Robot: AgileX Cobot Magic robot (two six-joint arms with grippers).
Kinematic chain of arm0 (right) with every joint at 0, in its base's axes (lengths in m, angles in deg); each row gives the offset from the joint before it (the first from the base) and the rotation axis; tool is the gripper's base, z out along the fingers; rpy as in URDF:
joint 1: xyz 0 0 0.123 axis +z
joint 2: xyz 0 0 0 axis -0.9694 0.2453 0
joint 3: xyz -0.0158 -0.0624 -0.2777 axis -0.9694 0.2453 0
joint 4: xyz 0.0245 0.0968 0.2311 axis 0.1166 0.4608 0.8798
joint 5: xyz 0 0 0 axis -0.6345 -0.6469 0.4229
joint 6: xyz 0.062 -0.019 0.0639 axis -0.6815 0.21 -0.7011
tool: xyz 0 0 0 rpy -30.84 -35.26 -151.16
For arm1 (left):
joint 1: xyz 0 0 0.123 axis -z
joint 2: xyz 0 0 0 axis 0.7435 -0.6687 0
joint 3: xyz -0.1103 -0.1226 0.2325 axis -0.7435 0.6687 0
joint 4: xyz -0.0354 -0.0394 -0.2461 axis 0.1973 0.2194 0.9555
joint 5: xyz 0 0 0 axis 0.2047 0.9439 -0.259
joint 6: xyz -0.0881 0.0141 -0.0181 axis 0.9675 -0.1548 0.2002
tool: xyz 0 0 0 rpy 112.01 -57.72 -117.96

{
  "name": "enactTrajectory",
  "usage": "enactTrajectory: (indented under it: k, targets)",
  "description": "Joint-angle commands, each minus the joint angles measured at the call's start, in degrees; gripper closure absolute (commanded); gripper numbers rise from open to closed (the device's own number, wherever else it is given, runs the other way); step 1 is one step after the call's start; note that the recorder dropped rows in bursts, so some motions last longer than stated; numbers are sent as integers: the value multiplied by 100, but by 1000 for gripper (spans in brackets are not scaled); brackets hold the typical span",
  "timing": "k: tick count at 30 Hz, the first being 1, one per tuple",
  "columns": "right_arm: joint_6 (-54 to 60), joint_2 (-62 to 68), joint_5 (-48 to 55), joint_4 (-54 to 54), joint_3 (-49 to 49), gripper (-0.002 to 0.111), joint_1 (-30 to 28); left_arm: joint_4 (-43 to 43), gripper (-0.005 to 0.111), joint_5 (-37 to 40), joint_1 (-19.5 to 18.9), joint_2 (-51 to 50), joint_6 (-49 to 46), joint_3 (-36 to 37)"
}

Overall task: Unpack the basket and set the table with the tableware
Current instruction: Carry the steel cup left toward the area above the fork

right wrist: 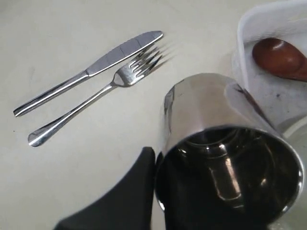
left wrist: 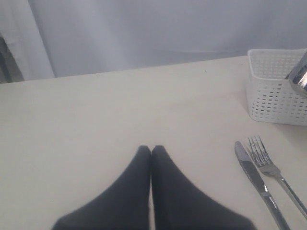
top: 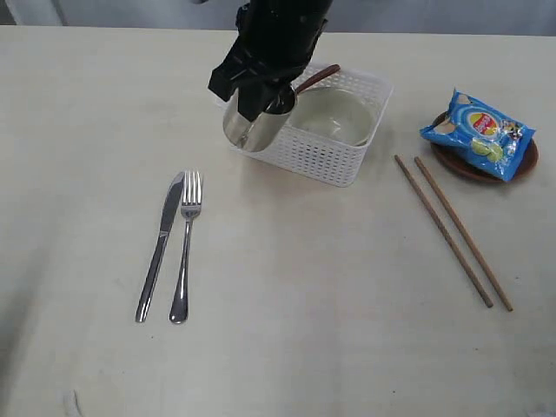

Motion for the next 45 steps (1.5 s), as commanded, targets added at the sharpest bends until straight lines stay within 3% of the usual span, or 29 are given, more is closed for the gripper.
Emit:
enactTrajectory:
  k: [1, 11, 16, 21, 24, 31, 38, 45]
  targets:
    - [-191, 143, 14, -331, 201, 109, -18, 22, 107, -45, -8, 15, 20, 10]
    - [-969, 387, 14, -2053, 252, 109, -18, 22, 107, -45, -8, 15, 20, 10]
    - [-837, 395, -38, -1877, 252, 109, -18, 22, 107, -45, -8, 15, 20, 10]
    - [-243, 375, -357, -637, 230, 109, 10, 22, 107, -45, -8, 15, 20, 10]
    - [-279, 386, -651, -841, 56, 109, 144, 22, 107, -45, -8, 15, 20, 10]
    - [-661, 447, -891, -1766, -579, 109, 747, 22, 107, -45, -8, 15, 20, 10]
    - [-1250, 1158, 14, -2680, -1761, 109, 1319, 22, 107, -45, -8, 15, 20, 10]
    - [-1560, 1992, 14, -2780, -2903, 109, 1538, 22, 107, -45, -8, 15, 20, 10]
